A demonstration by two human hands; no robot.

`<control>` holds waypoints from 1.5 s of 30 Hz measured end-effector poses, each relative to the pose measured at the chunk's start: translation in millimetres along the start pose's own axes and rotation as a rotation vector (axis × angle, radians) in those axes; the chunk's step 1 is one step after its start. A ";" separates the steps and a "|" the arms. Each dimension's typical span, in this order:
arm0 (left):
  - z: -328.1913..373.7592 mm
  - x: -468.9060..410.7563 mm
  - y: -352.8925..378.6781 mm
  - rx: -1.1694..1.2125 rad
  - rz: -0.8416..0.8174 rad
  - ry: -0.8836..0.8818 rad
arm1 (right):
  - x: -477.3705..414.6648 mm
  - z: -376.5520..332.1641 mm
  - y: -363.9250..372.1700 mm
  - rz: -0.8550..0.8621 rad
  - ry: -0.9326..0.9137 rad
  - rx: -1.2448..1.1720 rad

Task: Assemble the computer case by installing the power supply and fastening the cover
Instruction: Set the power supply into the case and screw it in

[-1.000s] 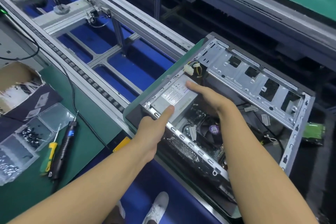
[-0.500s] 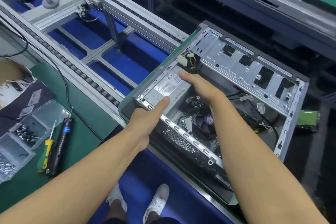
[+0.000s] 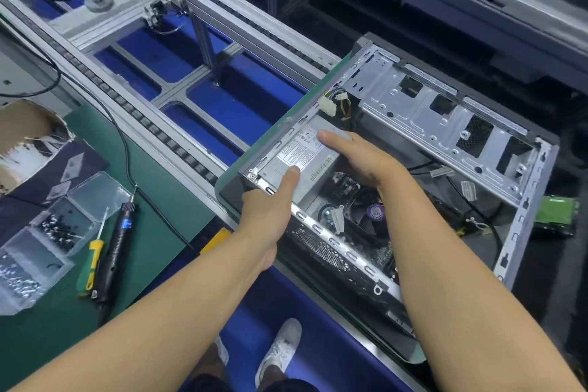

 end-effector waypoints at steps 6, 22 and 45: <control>-3.1 1.5 4.2 0.184 -0.028 0.014 | -1.1 2.6 -0.9 -0.023 -0.041 -0.076; -7.3 -2.1 4.1 0.079 0.075 0.028 | 5.0 -1.4 9.7 -0.113 -0.057 0.003; 16.2 -26.4 -2.2 -0.143 -0.352 -0.023 | 15.9 -2.1 2.0 0.099 0.092 -0.088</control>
Point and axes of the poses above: each hand's wrist, its own x-axis away from the middle knuckle, its own y-axis out of the palm, z = x × y, the point moved 5 cm from there along -x, towards the middle knuckle, and after that the axes turned 2 degrees about -y, right-handed, at the moved point
